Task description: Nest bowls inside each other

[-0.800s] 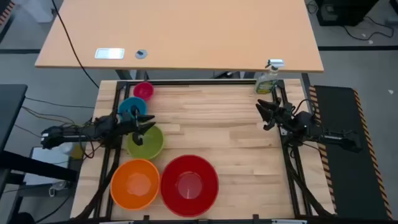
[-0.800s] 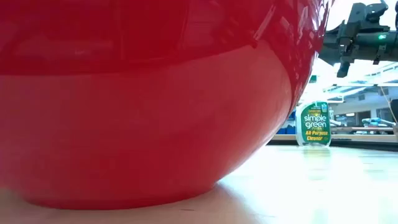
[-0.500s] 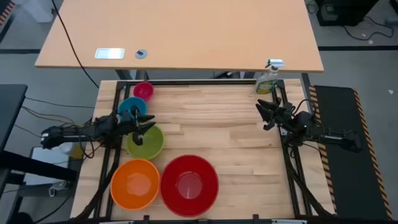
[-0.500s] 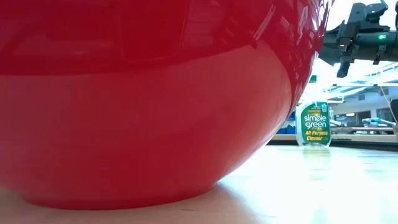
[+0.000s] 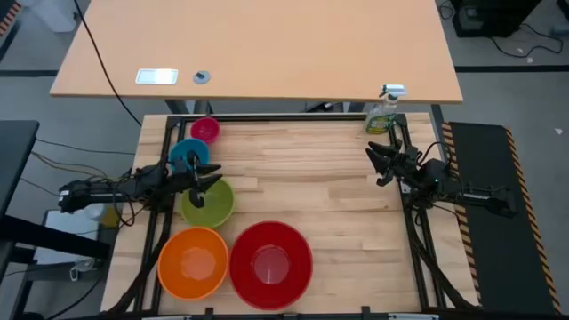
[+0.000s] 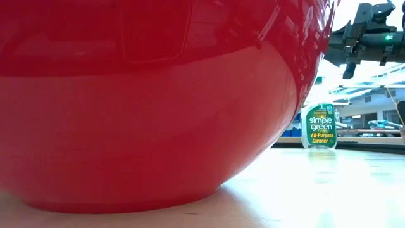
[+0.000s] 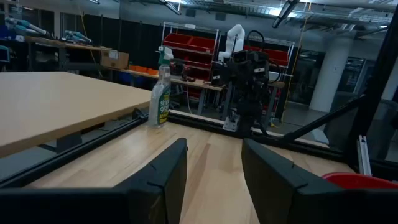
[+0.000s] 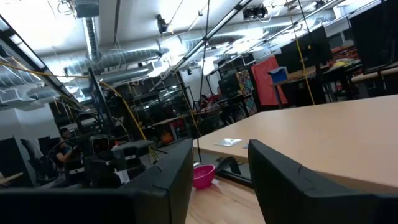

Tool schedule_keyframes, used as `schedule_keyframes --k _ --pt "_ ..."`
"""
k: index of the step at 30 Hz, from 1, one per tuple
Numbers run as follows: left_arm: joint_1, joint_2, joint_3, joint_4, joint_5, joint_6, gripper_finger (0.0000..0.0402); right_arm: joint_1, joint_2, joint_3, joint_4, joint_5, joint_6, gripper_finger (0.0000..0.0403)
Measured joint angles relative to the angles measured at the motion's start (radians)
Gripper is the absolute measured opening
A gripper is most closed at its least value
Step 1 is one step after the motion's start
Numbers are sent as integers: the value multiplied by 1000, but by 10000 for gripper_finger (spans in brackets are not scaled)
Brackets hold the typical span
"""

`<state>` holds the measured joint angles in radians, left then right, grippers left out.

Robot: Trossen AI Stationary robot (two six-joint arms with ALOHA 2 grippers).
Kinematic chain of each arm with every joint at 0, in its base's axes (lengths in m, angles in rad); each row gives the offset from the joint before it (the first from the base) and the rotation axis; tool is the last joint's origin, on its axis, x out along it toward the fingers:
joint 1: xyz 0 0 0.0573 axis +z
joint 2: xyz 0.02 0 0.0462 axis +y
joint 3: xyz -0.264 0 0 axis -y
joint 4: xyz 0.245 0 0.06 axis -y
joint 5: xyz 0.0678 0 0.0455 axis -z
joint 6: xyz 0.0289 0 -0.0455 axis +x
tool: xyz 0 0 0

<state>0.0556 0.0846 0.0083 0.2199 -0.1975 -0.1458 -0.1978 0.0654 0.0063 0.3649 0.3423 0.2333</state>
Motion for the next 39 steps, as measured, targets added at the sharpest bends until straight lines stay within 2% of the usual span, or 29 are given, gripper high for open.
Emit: schedule_keyframes --k 39 --pt "0 0 0 0 0 0 156 0 0 0 0 0 0 161"
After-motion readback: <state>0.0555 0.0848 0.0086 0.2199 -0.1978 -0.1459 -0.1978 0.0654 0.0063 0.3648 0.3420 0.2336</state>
